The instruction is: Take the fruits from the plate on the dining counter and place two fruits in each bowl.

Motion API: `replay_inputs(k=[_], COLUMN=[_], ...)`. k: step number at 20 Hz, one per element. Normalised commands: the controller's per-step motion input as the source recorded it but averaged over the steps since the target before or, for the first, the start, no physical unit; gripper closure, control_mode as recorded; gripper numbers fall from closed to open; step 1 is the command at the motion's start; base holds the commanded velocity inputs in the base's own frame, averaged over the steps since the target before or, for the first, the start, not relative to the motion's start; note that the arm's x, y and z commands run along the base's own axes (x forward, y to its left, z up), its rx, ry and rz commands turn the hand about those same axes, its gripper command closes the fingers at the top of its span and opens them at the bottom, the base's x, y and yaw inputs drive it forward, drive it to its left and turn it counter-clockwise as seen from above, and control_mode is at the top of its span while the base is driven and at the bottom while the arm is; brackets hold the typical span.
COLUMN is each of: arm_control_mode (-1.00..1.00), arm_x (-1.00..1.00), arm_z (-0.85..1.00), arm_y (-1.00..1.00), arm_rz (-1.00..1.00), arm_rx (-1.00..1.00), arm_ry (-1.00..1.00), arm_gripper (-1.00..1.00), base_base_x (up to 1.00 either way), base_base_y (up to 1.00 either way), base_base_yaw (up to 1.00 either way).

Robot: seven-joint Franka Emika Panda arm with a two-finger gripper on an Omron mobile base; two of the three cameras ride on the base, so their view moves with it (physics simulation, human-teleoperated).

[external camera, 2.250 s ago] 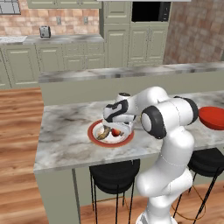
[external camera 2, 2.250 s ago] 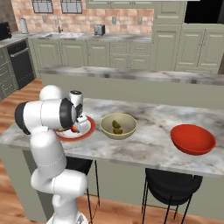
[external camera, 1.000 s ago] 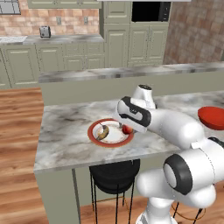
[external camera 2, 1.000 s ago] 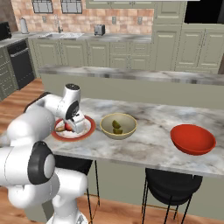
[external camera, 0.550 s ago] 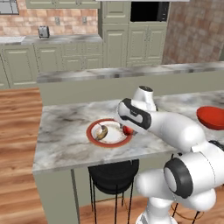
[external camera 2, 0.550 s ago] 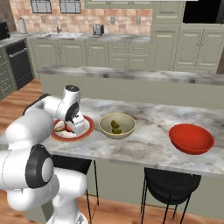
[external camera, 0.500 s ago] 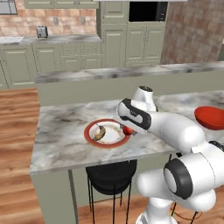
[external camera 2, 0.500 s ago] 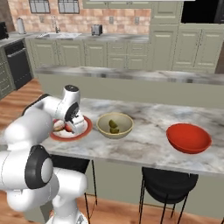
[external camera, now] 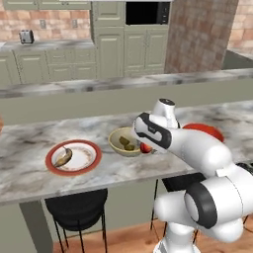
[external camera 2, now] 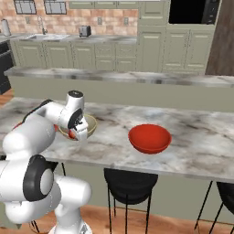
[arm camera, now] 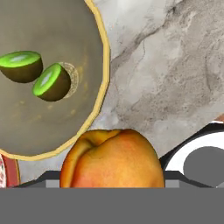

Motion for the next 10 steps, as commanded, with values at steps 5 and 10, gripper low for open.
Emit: replay_inputs(k=[5, 10], arm_control_mode=[1.00, 1.00], arm_x=[0.00, 0.00], arm_z=[0.00, 0.00], arm_y=[0.00, 0.00], arm_rz=[0.00, 0.00], arm_rx=[0.00, 0.00], arm_ry=[0.00, 0.00], arm_gripper=[1.00, 1.00], base_base_x=[0.33, 0.55], base_base_y=[-0.57, -0.27], base_base_yaw=[0.00, 0.00])
